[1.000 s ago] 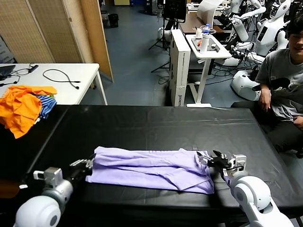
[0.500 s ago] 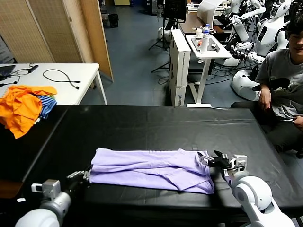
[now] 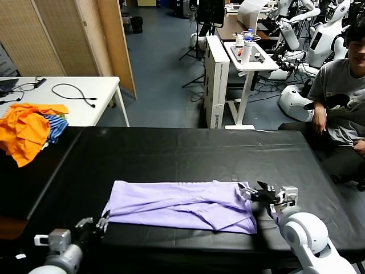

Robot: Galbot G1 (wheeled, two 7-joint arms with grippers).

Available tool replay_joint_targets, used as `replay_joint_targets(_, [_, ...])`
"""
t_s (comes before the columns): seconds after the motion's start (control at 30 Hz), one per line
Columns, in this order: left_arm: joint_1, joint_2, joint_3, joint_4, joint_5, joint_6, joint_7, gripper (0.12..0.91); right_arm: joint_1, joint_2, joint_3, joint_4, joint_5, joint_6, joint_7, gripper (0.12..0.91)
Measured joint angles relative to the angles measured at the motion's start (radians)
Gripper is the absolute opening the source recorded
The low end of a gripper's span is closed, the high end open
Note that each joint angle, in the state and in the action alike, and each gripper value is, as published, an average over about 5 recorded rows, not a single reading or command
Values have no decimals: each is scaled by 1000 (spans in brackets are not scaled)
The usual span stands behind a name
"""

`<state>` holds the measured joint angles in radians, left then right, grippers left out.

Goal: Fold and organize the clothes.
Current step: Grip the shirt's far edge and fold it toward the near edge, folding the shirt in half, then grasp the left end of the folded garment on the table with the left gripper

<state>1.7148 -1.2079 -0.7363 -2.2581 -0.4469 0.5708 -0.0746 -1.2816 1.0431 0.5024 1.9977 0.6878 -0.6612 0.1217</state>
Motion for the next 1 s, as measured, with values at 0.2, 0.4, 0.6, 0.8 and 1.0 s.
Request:
replay_joint_targets(0.2, [-47, -24, -5, 16, -19, -29, 7, 855, -12, 3, 4, 11, 0, 0, 0, 907])
replay_joint_targets(0.4, [-113, -49, 21, 79, -100, -29, 52, 906, -25, 2, 16, 29, 1, -1, 0, 907])
replay_joint_targets(0.6, [-139, -66, 29, 144, -146, -59, 90, 907, -37, 1, 30, 50, 3, -2, 0, 907])
replay_joint_targets(0.8, [-157, -73, 20, 201, -170, -84, 92, 907, -49, 2, 39, 69, 3, -2, 1, 907])
replay_joint_targets(1.0, [-159, -81, 20, 235, -169, -95, 95, 907, -50, 0, 43, 75, 3, -2, 2, 907])
